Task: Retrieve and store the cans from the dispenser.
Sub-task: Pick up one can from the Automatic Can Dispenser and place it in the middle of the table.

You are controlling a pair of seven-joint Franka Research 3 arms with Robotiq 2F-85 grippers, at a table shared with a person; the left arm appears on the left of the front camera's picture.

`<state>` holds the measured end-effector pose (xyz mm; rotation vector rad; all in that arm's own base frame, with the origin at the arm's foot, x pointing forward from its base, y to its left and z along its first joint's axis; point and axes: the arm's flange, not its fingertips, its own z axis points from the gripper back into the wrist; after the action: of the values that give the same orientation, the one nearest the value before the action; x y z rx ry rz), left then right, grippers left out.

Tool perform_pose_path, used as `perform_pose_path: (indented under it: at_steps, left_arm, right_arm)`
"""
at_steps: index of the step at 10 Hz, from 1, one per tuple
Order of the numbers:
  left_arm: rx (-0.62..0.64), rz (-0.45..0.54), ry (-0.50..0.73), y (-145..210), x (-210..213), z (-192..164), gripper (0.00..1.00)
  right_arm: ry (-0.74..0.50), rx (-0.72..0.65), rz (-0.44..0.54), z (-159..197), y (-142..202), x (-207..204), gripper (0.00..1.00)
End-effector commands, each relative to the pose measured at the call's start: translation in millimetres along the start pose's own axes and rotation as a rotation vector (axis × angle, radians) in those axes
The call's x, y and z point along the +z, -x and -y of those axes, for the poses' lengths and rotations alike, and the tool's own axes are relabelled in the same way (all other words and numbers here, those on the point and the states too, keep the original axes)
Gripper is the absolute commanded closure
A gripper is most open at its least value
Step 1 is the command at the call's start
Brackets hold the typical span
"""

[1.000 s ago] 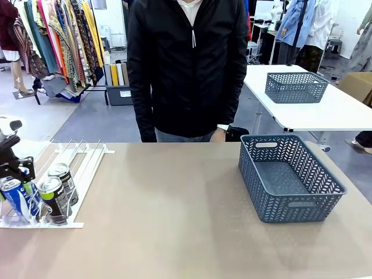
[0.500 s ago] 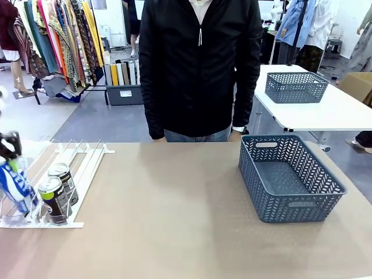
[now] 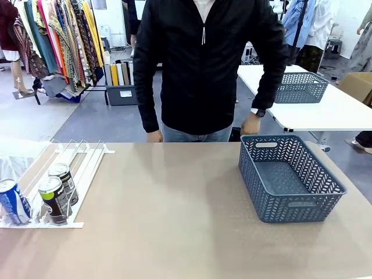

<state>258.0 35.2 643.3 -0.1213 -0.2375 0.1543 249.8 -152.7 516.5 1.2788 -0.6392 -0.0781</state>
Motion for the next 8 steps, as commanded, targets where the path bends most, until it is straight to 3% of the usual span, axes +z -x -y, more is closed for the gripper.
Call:
perform_pose_path:
  at_steps: [1,5,7,8]
  left_arm:
    - [-0.003,-0.018,-0.025,-6,-7,11,1.00]
    - [-0.010,-0.023,-0.017,-3,-8,7,1.00]
    - [-0.070,0.015,-0.015,-27,-31,59,1.00]
    - [-0.143,0.032,0.018,-45,-46,103,1.00]
  right_arm:
    - [-0.025,0.027,0.018,-2,-2,-2,0.00]
    - [-0.025,0.027,0.018,-2,-2,-2,0.00]
    - [-0.025,0.027,0.018,-2,-2,-2,0.00]
    - [-0.025,0.027,0.018,-2,-2,-2,0.00]
